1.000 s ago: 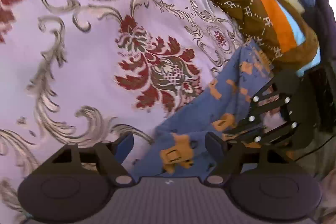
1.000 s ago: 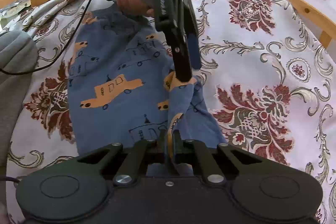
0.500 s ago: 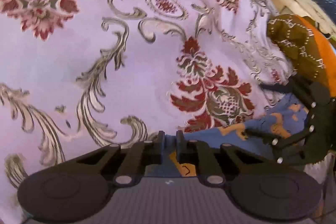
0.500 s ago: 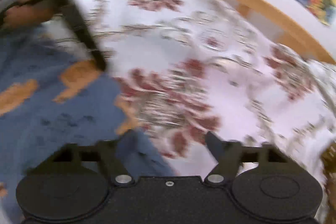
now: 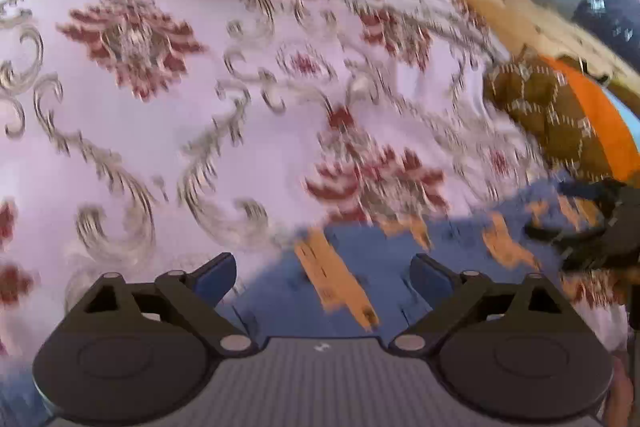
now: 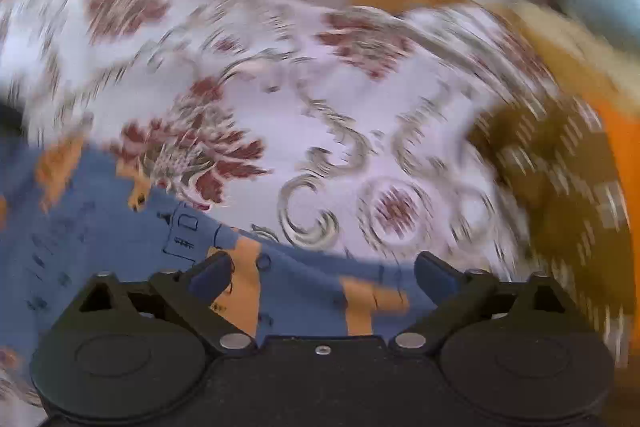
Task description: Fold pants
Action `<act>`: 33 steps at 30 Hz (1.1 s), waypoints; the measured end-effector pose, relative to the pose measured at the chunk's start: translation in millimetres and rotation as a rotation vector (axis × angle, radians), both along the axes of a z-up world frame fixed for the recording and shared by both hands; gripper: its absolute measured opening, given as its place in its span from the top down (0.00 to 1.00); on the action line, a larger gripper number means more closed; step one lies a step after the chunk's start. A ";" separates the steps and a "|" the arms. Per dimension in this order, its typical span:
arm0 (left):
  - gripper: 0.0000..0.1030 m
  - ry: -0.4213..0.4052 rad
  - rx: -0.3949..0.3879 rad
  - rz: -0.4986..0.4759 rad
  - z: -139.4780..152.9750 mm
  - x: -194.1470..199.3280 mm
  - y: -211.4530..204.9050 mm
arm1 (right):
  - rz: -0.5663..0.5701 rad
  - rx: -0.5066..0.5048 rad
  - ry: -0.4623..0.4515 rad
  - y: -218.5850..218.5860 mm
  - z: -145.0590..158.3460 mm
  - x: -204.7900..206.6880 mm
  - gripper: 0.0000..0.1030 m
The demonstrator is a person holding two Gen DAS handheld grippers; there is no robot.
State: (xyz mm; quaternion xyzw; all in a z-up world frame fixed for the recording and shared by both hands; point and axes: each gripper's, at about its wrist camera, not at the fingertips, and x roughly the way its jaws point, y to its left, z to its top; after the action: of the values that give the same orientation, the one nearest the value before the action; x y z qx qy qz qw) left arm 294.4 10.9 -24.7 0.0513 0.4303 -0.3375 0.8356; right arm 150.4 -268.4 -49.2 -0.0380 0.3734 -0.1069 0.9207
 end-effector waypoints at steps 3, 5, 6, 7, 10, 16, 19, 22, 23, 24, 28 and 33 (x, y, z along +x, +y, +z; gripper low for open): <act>0.00 0.033 0.029 -0.017 4.8 -12.8 -15.8 | -0.165 0.120 -0.079 -11.2 10.6 -34.6 0.01; 0.00 0.019 0.038 -0.027 12.9 -20.4 -33.8 | -0.252 0.165 -0.129 -16.0 14.7 -55.2 0.01; 0.00 0.007 0.043 -0.040 17.7 -22.0 -47.4 | -0.286 0.176 -0.154 -18.5 16.0 -64.6 0.01; 0.00 -0.007 0.046 -0.060 22.6 -23.2 -63.4 | -0.331 0.185 -0.177 -22.3 17.4 -74.4 0.01; 0.00 -0.028 0.035 -0.145 34.5 -23.0 -126.1 | -0.448 0.235 -0.237 -39.2 17.6 -93.8 0.01; 0.00 -0.003 0.020 -0.354 28.6 -19.5 -280.6 | -0.683 0.352 -0.266 -94.3 -2.3 -110.5 0.01; 0.13 -0.030 0.084 -0.478 13.2 -22.5 -346.2 | -0.769 0.465 -0.280 -116.1 -15.6 -117.1 0.01; 0.39 -0.056 0.180 -0.618 -5.8 -29.2 -397.7 | -0.808 0.511 -0.319 -122.9 -21.6 -122.5 0.01; 0.46 -0.048 0.198 -0.667 -12.4 -32.3 -410.2 | -0.815 0.520 -0.331 -123.7 -21.9 -123.2 0.02; 0.48 -0.038 0.203 -0.708 -16.5 -34.9 -417.8 | -0.825 0.530 -0.349 -124.9 -22.4 -124.3 0.03; 0.82 -0.065 0.191 -0.817 -22.7 -53.5 -432.0 | -0.861 0.560 -0.378 -129.9 -25.4 -127.0 0.23; 0.88 -0.100 0.130 -0.818 -15.7 -62.4 -434.1 | -0.909 0.571 -0.361 -135.7 -28.5 -129.2 0.68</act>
State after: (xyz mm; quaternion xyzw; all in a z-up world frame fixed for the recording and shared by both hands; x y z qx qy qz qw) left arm 232.0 -423.2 -40.4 0.2869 0.3536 -0.6108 0.6477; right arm 21.2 -404.1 -77.7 0.3958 0.2032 -0.3921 0.8052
